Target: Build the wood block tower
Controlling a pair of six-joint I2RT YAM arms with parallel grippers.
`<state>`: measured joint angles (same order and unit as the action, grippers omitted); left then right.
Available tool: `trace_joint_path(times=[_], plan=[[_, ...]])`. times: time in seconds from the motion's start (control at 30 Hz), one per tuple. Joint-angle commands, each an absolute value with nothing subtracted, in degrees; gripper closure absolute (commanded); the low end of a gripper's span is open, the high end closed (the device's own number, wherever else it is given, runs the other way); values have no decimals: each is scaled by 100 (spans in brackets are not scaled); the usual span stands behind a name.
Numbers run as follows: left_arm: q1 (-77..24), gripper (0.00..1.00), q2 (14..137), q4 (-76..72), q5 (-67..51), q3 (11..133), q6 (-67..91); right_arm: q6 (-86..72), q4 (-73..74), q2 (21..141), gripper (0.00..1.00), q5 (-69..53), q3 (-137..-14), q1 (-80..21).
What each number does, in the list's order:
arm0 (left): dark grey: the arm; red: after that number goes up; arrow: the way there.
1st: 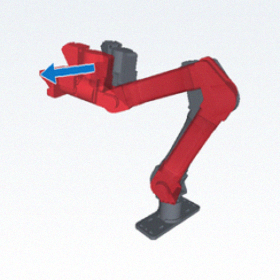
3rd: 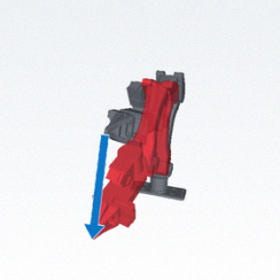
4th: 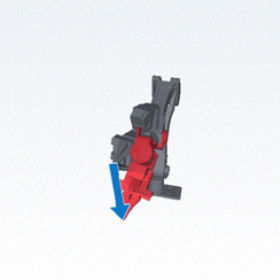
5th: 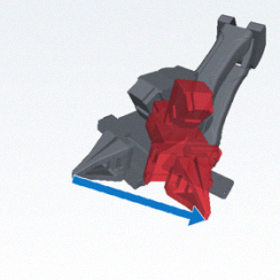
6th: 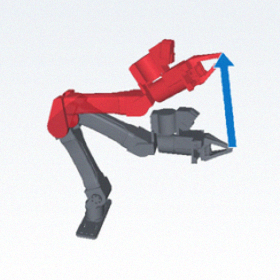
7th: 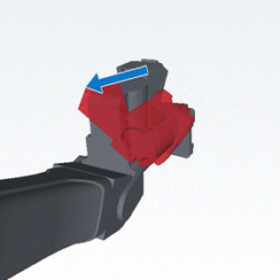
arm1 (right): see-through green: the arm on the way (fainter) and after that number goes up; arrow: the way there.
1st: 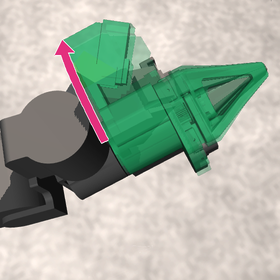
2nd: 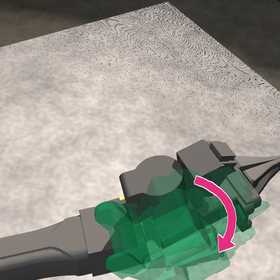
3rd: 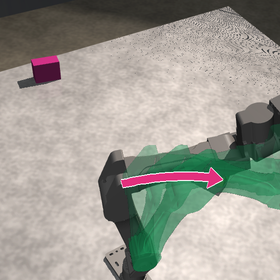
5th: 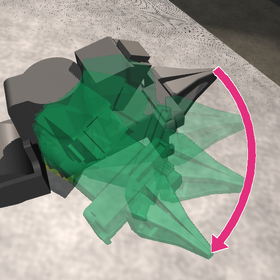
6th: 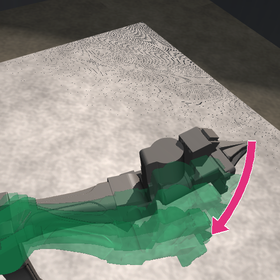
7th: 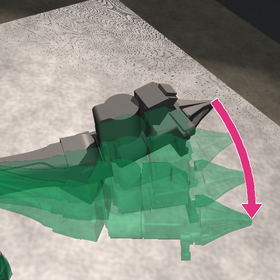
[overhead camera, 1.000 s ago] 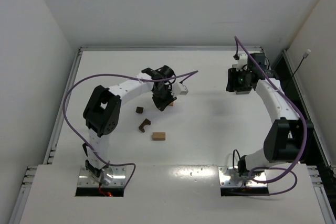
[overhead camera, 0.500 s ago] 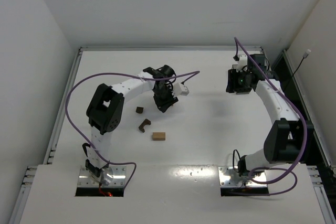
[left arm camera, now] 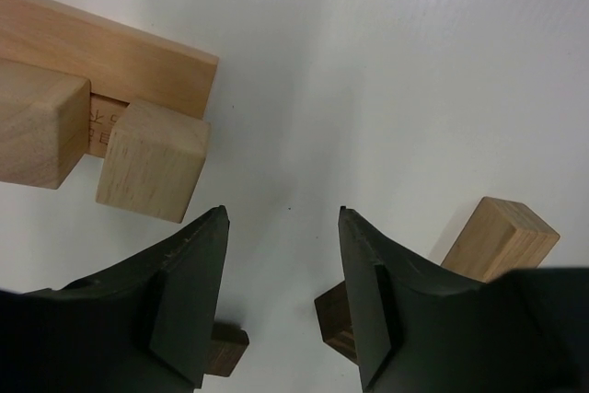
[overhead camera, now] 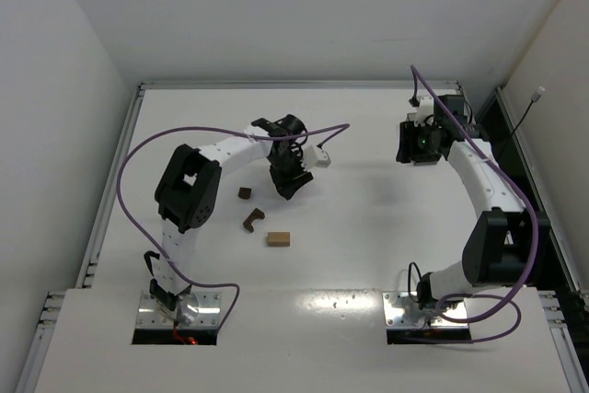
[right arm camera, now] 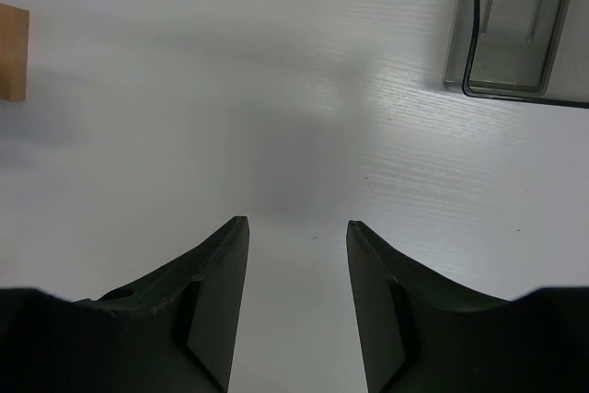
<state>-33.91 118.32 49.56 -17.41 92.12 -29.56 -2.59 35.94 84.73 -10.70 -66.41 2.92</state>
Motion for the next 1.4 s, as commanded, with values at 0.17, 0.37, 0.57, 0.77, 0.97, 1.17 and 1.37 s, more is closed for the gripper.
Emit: trace_joint_path(times=[0.17, 0.37, 0.57, 0.77, 0.97, 1.17, 1.37], plan=[[-3270, 48, 11874, 4799, -1934, 9396, -3050, -255, 3357, 8367, 56, -1116, -6724, 325], [-3270, 45, 11874, 4746, -1934, 9518, -2936, -255, 3357, 8367, 56, -1116, -6724, 325], [-3270, 44, 11927, 4746, -1986, 9571, -2883, -202, 3357, 8419, 56, -1169, -6724, 325], [-3270, 65, 11927, 4807, -2109, 9633, -2883, -202, 3357, 8420, 56, -1169, -6724, 325], [-3270, 100, 11611, 4957, -2338, 9291, -3006, -202, 3357, 8420, 56, -1169, -6724, 325], [-3270, 100, 11004, 4755, -2338, 8702, -2945, -202, 3357, 8420, 56, -1222, -6618, 325], [-3270, 88, 11214, 4755, -2452, 8876, -2883, -202, 3357, 8420, 56, -1274, -6618, 325]])
